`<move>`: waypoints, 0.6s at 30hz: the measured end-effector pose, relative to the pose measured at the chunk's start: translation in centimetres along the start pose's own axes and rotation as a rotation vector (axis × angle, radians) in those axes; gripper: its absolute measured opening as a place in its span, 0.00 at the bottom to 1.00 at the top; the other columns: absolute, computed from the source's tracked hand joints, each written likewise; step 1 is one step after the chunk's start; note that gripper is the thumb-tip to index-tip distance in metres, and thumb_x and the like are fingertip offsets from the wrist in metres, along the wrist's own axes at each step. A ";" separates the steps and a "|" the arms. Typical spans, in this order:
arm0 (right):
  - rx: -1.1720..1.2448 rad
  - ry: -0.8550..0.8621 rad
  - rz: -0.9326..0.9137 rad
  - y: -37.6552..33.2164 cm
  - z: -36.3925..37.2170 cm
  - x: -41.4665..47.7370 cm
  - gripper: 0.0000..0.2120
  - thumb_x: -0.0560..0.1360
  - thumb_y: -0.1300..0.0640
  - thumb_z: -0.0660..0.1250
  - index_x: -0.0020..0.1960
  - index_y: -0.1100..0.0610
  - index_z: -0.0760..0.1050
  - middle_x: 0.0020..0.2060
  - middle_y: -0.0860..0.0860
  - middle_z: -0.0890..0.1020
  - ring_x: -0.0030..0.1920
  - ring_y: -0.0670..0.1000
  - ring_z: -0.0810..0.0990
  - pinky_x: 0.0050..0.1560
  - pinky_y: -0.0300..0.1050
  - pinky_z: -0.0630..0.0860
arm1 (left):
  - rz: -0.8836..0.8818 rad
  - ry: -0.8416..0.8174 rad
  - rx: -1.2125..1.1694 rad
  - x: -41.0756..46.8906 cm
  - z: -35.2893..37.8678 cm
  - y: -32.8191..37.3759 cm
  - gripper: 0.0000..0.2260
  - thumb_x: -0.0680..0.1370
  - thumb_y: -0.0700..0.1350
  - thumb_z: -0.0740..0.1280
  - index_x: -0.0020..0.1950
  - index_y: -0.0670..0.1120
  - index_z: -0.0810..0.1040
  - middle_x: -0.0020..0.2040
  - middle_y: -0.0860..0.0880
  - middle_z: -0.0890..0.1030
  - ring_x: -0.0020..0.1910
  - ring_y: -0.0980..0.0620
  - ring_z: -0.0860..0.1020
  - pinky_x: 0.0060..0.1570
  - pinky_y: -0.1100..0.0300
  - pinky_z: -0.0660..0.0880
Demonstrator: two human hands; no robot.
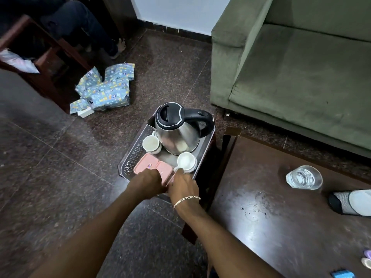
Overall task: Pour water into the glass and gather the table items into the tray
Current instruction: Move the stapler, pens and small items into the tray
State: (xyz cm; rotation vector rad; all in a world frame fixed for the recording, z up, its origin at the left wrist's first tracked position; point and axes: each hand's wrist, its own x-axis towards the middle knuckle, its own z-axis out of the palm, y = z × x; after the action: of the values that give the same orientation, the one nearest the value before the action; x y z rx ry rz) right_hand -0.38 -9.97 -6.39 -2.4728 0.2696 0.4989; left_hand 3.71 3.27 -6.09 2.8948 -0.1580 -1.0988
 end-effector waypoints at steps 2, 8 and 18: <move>-0.052 0.011 -0.004 -0.1 0.7 0.3 0.12 0.77 0.63 0.60 0.59 0.60 0.72 0.55 0.58 0.81 0.57 0.59 0.81 0.51 0.50 0.78 | -0.014 -0.014 -0.076 0.0 0.6 0.5 0.11 0.75 0.51 0.70 0.42 0.43 0.81 0.45 0.37 0.86 0.43 0.38 0.86 0.44 0.50 0.84; -0.076 -0.010 -0.030 0.4 1.6 0.8 0.11 0.76 0.59 0.66 0.58 0.60 0.77 0.56 0.57 0.79 0.54 0.58 0.82 0.50 0.49 0.78 | -0.031 -0.037 -0.126 0.2 1.3 0.5 0.10 0.72 0.46 0.72 0.49 0.41 0.84 0.46 0.37 0.86 0.44 0.38 0.86 0.42 0.52 0.83; 0.143 0.276 -0.090 8.4 -2.9 -2.3 0.13 0.78 0.50 0.66 0.44 0.60 0.76 0.49 0.56 0.75 0.41 0.61 0.79 0.39 0.52 0.77 | 0.102 0.342 -0.184 -0.8 -0.6 2.4 0.06 0.74 0.47 0.67 0.39 0.47 0.82 0.35 0.46 0.85 0.40 0.42 0.82 0.37 0.56 0.72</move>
State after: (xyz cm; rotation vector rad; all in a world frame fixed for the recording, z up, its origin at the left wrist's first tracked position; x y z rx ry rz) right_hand -4.19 -18.23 -7.56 -2.3972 0.2919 0.0956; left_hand 3.29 0.93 -4.96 2.8159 -0.1782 -0.5585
